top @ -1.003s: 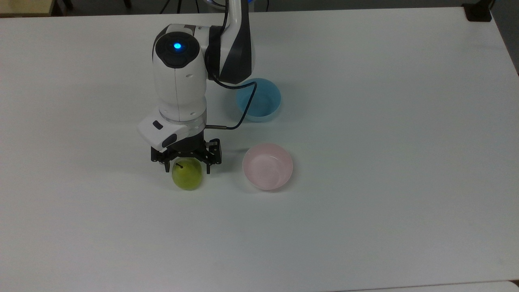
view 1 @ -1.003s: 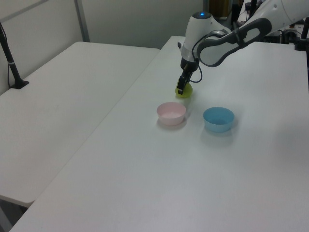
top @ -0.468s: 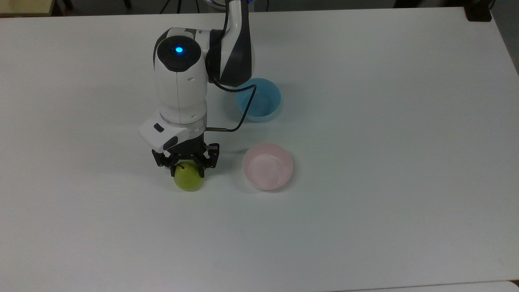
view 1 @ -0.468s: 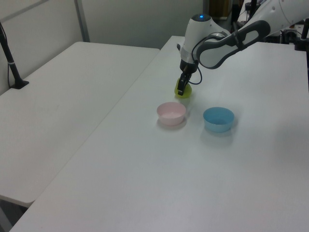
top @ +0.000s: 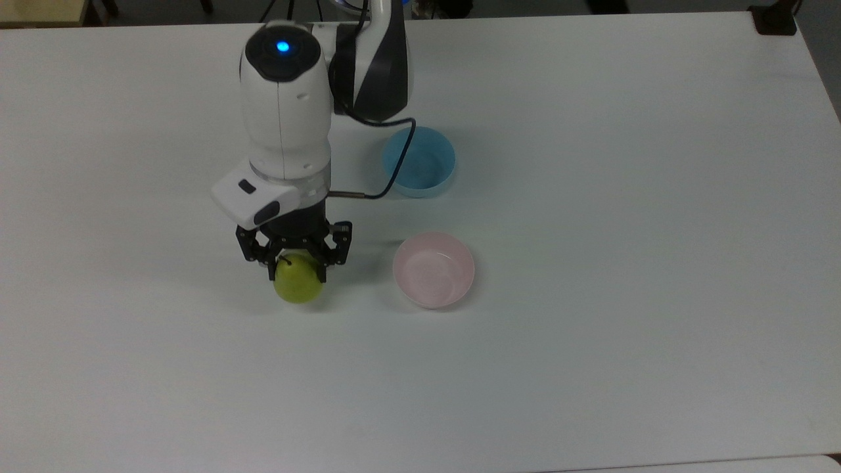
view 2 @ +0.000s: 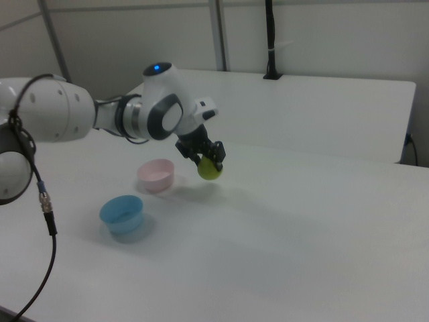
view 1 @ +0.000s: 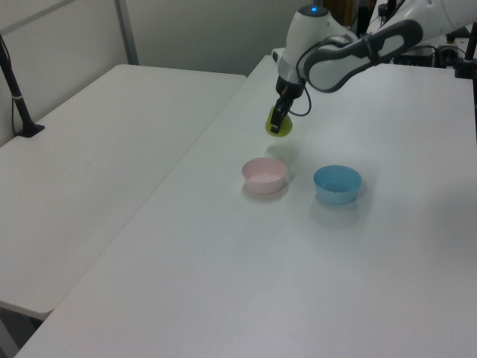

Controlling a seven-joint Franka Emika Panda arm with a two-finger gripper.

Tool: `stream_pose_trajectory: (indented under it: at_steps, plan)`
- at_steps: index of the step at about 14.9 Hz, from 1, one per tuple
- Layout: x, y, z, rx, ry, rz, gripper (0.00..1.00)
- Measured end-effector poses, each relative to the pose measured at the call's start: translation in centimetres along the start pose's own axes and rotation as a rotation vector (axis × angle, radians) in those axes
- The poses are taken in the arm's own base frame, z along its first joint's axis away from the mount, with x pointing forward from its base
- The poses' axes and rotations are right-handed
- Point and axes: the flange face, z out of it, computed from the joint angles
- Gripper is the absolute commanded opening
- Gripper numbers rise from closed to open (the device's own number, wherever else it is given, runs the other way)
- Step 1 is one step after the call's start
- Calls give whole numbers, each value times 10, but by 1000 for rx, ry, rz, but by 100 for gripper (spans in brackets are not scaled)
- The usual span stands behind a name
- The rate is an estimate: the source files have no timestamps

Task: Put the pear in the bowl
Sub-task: 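Carry the held pear over the pink bowl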

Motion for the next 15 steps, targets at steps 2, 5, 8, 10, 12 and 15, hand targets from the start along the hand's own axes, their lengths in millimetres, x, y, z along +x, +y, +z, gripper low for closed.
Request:
stream_pose_trajectory:
  at_steps: [2, 5, 8, 10, 12, 15]
  plan:
    - [0, 1, -28, 3, -27, 4, 34]
    - [1, -17, -67, 14, -37, 23, 35]
    - [1, -65, -79, 34, -34, 38, 35]
    - [-3, -100, -76, 47, -44, 38, 35]
    - [-7, -127, -72, 55, -55, 43, 35]
    - [-12, -151, -58, 59, -72, 36, 35]
